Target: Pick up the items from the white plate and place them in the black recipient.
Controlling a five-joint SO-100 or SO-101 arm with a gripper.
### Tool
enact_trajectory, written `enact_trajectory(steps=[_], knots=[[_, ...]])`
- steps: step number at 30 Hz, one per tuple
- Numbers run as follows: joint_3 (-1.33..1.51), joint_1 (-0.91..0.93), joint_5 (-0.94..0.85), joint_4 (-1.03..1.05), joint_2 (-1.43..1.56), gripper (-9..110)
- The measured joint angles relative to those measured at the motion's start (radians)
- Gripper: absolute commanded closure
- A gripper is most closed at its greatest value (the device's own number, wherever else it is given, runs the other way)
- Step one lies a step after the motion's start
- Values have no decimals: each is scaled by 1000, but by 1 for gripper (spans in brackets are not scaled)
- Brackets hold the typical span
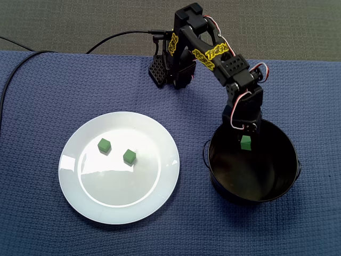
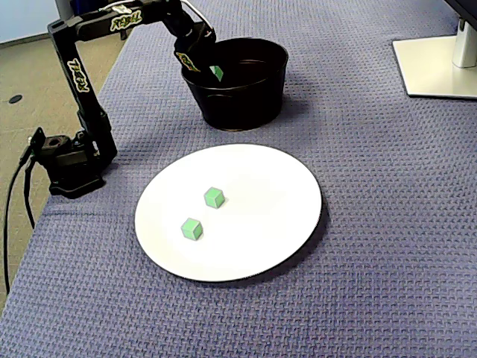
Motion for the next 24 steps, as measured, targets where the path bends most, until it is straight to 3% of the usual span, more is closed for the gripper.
enact_trajectory(steps=[3,13,17,24], knots=[[23,-6,6,-21,0,82],[-67,63,-48,127,118,75],[-235,230,-132,282,212,75],[-446,683,87,491,258,74]])
